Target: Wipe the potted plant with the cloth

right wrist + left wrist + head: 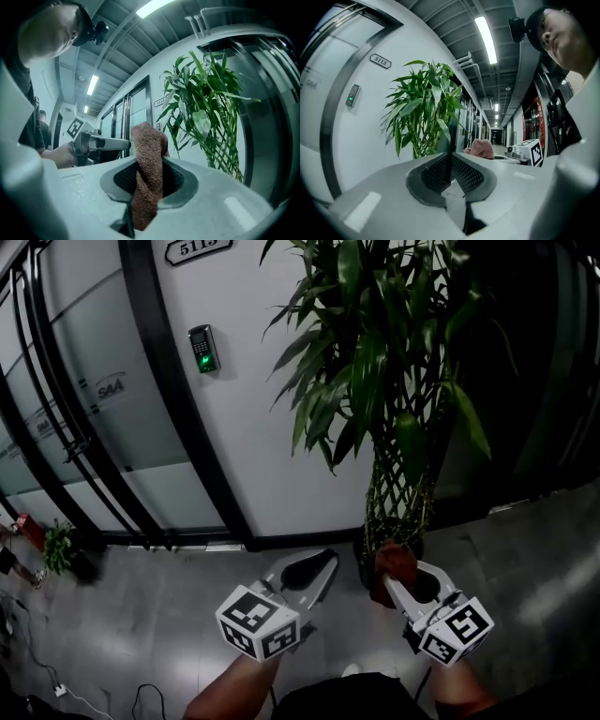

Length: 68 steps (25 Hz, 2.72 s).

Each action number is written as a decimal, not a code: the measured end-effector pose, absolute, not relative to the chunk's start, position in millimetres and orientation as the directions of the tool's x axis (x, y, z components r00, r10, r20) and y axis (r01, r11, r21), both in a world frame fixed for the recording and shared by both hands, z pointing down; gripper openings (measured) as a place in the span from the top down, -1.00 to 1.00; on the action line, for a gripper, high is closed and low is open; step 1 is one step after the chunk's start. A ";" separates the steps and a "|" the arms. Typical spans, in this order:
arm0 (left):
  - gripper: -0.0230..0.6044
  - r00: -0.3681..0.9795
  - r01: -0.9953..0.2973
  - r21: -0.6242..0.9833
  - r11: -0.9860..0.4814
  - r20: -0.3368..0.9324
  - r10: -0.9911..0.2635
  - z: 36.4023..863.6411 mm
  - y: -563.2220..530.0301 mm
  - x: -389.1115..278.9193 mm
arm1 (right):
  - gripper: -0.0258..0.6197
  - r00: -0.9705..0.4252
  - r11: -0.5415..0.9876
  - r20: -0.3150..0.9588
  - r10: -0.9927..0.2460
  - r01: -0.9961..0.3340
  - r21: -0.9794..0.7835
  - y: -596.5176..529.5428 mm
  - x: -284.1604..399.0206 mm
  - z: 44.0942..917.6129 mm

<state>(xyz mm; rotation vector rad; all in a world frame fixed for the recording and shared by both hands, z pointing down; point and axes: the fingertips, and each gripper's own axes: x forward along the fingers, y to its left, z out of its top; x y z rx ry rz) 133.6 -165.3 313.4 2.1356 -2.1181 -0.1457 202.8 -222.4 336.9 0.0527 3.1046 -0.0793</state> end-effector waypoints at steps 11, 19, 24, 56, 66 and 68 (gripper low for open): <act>0.65 0.178 -0.977 0.105 -0.186 -0.087 -0.980 262.6 -227.0 106.4 | 0.69 -0.994 0.998 -0.087 -0.065 -0.066 0.011 -242.6 175.0 318.4; 0.50 0.343 -0.929 0.115 -0.351 -0.087 -0.935 239.2 -250.7 90.3 | 0.69 -0.963 0.968 -0.099 -0.249 -0.252 0.017 -243.4 168.1 304.3; 0.49 0.431 -0.890 0.111 -0.442 -0.112 -0.895 214.5 -259.5 88.2 | 0.69 -0.932 0.937 -0.107 -0.347 -0.350 0.010 -242.1 164.4 301.7; 0.88 0.553 -0.801 0.227 -0.553 -0.073 -0.830 242.8 -280.9 60.7 | 0.69 -0.883 0.796 -0.235 -0.406 -0.468 0.384 -265.0 82.5 113.6; 0.88 0.543 -0.811 0.215 -0.544 -0.069 -0.837 246.3 -278.6 59.4 | 0.69 -0.852 0.728 -0.316 -0.417 -0.521 0.445 -296.2 53.8 29.6; 0.88 0.545 -0.811 0.210 -0.546 -0.071 -0.836 245.6 -277.7 59.2 | 0.69 -0.846 0.725 -0.311 -0.432 -0.531 0.438 -307.0 47.9 26.2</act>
